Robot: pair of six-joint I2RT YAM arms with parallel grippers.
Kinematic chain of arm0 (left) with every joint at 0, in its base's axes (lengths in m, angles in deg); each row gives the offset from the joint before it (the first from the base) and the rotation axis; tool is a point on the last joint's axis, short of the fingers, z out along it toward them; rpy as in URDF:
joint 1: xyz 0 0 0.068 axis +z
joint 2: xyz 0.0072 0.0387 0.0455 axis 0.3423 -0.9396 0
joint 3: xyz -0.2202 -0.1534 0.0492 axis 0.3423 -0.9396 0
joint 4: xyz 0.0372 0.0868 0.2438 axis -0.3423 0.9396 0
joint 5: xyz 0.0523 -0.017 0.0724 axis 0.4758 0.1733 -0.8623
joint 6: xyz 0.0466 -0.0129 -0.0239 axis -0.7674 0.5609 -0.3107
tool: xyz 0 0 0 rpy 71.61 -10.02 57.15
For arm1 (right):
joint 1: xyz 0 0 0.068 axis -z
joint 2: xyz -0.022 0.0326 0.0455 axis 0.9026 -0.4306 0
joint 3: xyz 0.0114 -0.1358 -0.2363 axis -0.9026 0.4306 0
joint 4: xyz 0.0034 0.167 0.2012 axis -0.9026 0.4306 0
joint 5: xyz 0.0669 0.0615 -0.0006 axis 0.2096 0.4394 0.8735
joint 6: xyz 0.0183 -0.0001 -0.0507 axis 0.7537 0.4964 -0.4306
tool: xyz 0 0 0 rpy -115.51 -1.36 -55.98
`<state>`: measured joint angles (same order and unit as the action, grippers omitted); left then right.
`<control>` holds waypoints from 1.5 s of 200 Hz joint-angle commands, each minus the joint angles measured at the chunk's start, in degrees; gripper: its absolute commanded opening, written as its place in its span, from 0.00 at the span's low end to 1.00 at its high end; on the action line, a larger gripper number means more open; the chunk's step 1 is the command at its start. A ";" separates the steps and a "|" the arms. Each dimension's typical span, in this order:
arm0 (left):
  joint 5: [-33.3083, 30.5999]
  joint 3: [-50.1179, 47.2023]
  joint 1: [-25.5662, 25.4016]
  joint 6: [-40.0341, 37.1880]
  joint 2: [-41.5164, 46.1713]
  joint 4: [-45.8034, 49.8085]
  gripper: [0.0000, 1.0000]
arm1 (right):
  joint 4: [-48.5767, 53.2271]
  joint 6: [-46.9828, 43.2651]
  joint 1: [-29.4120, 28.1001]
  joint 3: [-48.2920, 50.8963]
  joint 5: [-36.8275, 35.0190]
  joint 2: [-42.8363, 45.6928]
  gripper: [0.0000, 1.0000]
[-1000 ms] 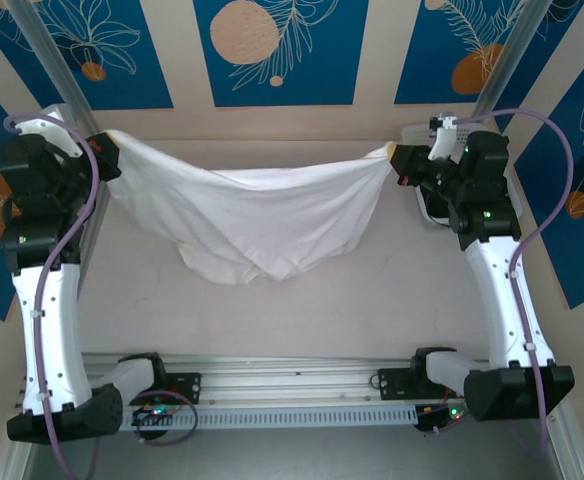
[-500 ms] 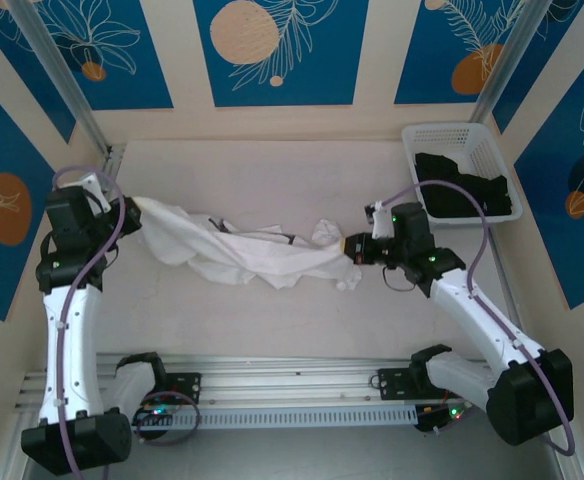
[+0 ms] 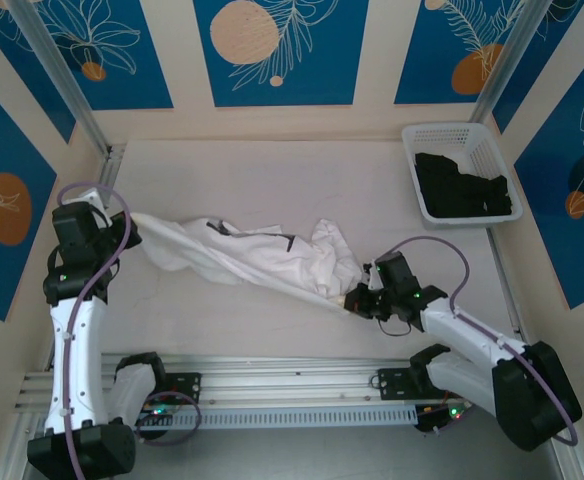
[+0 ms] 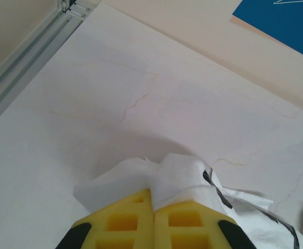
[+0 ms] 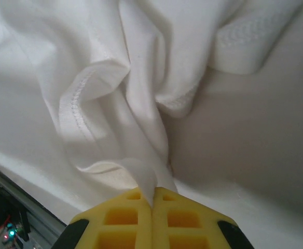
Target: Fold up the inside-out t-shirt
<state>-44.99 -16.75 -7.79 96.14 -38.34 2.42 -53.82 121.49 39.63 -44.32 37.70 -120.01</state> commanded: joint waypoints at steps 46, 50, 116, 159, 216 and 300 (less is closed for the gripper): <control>7.77 -1.32 0.91 -0.96 -1.81 -3.82 0.00 | 4.03 -7.19 -6.32 -6.14 -8.34 -5.28 0.23; 7.77 -1.44 0.95 -0.96 -1.72 -3.93 0.00 | 4.36 -7.20 -6.85 -6.45 -8.96 -5.96 0.25; 9.16 -2.05 0.87 -0.87 -1.46 -4.75 0.00 | 9.28 -11.70 -13.06 -13.15 -19.36 -11.96 0.43; 9.36 -2.29 0.94 -0.96 -0.80 -4.99 0.00 | 9.48 -16.45 -17.10 -16.74 -18.46 -17.29 0.15; 6.40 -1.59 1.07 -0.70 -0.57 -3.34 0.00 | 8.73 -3.41 -8.17 -7.19 -15.08 3.93 0.00; 8.64 -1.85 1.40 -0.72 -0.93 -4.28 0.00 | 13.03 -1.44 -8.81 -1.84 -14.75 10.88 0.32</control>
<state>-37.54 -18.63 -7.37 96.14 -39.63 -0.96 -43.88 122.21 34.32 -42.00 25.50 -107.73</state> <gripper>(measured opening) 0.045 0.255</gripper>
